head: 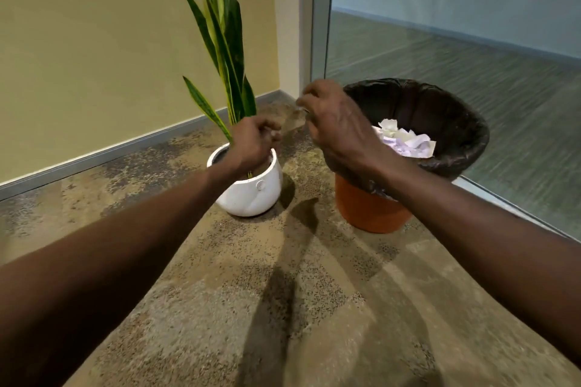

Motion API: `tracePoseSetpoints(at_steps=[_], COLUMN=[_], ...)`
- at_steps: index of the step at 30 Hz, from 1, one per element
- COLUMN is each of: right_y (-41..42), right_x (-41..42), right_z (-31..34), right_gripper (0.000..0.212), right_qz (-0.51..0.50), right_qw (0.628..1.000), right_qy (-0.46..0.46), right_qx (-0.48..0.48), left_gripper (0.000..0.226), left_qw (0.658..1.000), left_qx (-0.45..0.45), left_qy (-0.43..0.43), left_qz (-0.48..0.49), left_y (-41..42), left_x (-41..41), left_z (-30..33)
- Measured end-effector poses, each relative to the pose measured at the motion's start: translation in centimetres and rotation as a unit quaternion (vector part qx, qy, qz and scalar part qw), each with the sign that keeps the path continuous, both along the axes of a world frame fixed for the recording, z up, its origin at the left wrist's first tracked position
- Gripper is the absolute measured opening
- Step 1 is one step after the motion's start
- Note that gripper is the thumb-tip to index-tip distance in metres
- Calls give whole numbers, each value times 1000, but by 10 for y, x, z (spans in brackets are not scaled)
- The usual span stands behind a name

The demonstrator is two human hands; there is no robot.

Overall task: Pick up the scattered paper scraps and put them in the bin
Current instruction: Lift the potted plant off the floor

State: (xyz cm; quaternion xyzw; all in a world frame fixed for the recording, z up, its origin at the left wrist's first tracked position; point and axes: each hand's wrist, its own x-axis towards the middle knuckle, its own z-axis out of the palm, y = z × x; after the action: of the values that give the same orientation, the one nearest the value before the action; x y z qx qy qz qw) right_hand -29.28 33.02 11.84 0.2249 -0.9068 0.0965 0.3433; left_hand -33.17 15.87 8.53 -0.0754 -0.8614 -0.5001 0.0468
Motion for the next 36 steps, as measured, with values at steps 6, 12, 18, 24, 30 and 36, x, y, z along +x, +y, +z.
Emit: tracePoseSetpoints(at_steps=[6,12,18,24,30,36], right_y=[-52,-93,-99,-97,-99,-103], right_x=[-24,-56,-71,-74,-69,-67], right_z=[-58,-104,-138,-149,-151,-152], right_gripper=[12,32,32,31,36,23], right_qz=[57,32,63,90,88,112], right_qw=[988,971,948,957,955,957], right_qy=[-141,-207,-266,-258,-266,-264], right_qx=[-38,114,164,102,101,44], left_gripper=[28,58,50,51,50,46], left_qw=[945,874,879,875,871,879], left_qx=[-304,-460,-434,-436,-436,-419], left_qy=[117,112,119,110,101,136], left_qz=[-36,-106,-154,-180,-202,-182], left_y=[-90,-128,-130,-133,-134,-133], left_x=[6,0,-17,-32,-43,-39], left_z=[-53,-85,-97,-99,-105,-118])
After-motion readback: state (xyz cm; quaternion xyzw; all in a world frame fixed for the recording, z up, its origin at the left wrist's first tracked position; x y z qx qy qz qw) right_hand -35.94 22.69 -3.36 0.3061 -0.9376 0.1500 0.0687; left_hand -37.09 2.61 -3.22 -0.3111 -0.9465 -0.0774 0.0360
